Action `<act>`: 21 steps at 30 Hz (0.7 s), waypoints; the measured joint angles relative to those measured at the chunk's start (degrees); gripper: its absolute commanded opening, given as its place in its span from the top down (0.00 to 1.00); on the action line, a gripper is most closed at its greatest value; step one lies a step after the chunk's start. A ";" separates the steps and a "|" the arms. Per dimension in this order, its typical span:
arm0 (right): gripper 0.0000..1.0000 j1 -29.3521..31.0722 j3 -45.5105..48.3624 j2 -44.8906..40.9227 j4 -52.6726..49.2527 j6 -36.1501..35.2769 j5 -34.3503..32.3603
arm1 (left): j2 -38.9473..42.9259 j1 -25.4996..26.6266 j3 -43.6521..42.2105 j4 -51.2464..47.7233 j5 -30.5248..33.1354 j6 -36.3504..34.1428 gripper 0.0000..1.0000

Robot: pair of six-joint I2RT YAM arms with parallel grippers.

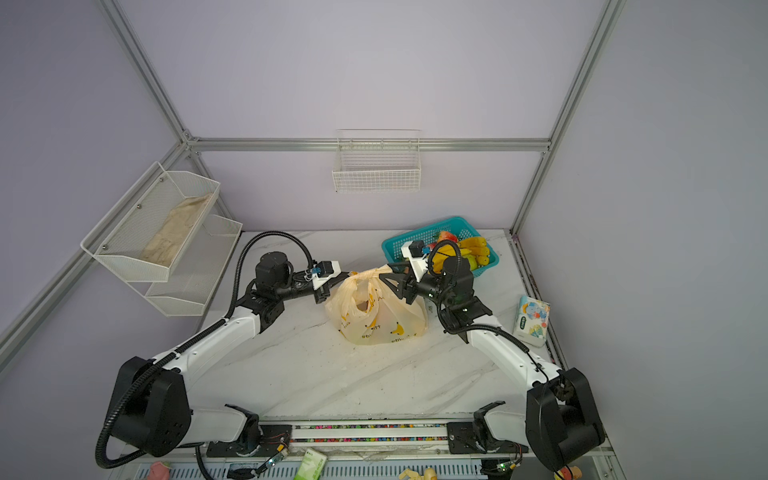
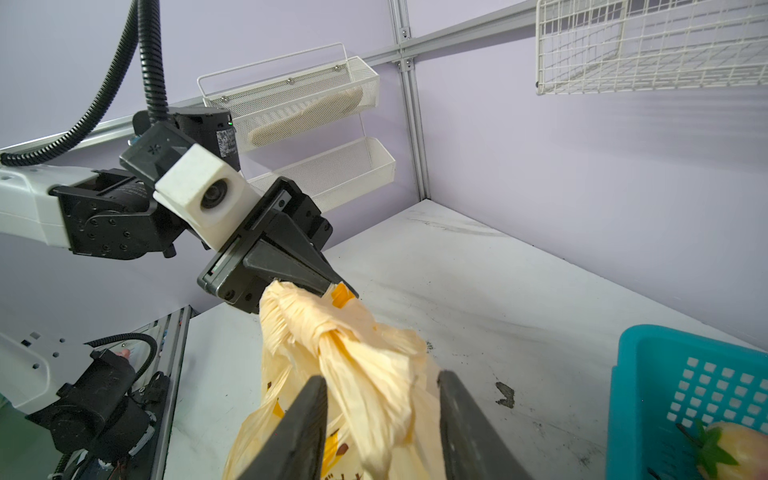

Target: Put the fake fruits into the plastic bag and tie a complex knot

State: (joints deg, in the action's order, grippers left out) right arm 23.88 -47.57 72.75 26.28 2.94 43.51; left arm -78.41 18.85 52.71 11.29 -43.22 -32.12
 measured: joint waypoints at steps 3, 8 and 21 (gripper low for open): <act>0.74 0.00 -0.09 0.00 -0.22 -0.02 -0.07 | 0.00 0.00 0.00 0.00 0.00 0.00 1.00; 0.89 0.00 -0.57 -0.50 -1.92 0.39 -0.63 | 0.00 0.00 0.00 0.00 0.24 -0.07 1.00; 1.00 0.00 0.20 -8.35 -15.10 3.87 -12.33 | 2.78 0.37 -2.75 3.26 10.93 -0.07 1.00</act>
State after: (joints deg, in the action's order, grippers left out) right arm 23.88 -47.37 64.40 11.18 6.81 31.18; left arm -75.64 19.22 49.95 14.55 -32.29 -32.18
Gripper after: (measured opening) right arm 0.050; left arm 0.048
